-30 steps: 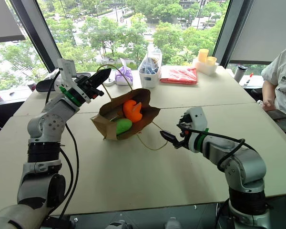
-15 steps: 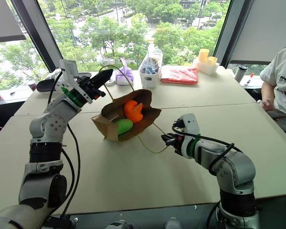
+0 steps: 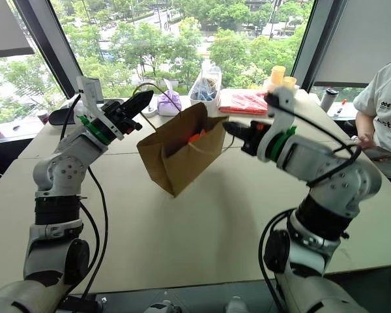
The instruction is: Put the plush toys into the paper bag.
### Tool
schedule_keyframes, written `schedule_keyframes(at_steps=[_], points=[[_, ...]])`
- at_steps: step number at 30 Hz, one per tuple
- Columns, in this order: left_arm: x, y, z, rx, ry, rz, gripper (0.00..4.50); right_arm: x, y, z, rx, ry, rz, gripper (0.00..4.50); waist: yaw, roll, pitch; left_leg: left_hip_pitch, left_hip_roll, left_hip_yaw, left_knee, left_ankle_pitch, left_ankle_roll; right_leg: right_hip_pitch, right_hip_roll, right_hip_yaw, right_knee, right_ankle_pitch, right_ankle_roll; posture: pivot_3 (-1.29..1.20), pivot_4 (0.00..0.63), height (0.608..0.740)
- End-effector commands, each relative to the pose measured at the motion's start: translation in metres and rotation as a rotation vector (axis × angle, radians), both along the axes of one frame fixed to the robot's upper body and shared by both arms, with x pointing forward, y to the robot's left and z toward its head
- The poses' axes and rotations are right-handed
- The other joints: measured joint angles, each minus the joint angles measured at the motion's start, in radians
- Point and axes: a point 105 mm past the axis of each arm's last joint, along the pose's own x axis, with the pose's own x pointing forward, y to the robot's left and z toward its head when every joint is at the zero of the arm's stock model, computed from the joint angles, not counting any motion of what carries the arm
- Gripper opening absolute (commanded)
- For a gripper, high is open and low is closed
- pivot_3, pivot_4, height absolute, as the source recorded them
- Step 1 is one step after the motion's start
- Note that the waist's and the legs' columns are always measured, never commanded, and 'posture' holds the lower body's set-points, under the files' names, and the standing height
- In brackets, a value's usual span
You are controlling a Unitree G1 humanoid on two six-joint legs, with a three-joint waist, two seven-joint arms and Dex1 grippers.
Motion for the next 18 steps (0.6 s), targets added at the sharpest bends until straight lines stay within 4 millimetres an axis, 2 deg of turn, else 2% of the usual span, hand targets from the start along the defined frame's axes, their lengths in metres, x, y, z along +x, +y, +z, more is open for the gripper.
schedule_keyframes(at_steps=[1, 7, 12, 15, 18], points=[[-0.007, 0.002, -0.002, 0.023, -0.003, 0.012, 0.00, 0.002, -0.002, 0.006, 0.018, 0.007, 0.010, 0.01, -0.001, 0.000, 0.000, 0.000, 0.000, 0.000, 0.000, 0.000, 0.000, 0.000, 0.000, 0.000, 0.000, 0.000, 0.000, 0.00, 0.150, 0.740], [-0.007, -0.001, -0.017, 0.013, 0.054, 0.035, 0.00, 0.007, 0.000, 0.000, 0.049, 0.052, 0.015, 0.01, 0.001, 0.000, 0.000, 0.000, 0.000, 0.001, 0.000, 0.000, 0.000, 0.000, 0.000, 0.000, 0.000, 0.000, 0.000, 0.00, 0.150, 0.740], [-0.005, -0.008, -0.026, 0.043, 0.063, 0.041, 0.00, 0.007, 0.001, -0.019, 0.029, 0.102, 0.007, 0.01, 0.001, 0.000, 0.000, 0.000, 0.000, 0.001, 0.000, 0.000, 0.000, 0.000, 0.000, 0.000, 0.000, 0.000, 0.000, 0.00, 0.150, 0.740], [-0.006, -0.017, -0.021, 0.043, 0.042, 0.027, 0.00, 0.007, -0.003, -0.035, -0.012, 0.138, -0.015, 0.01, 0.001, 0.000, 0.000, 0.000, 0.000, 0.001, 0.000, 0.000, 0.000, 0.000, 0.000, 0.000, 0.000, 0.000, 0.000, 0.00, 0.150, 0.740], [-0.008, -0.023, -0.015, 0.028, 0.028, 0.009, 0.00, 0.005, -0.006, -0.040, -0.024, 0.140, -0.025, 0.01, 0.001, 0.000, 0.000, -0.001, 0.000, 0.001, 0.000, 0.000, 0.000, 0.000, 0.000, 0.000, 0.000, 0.000, 0.000, 0.00, 0.150, 0.740]])
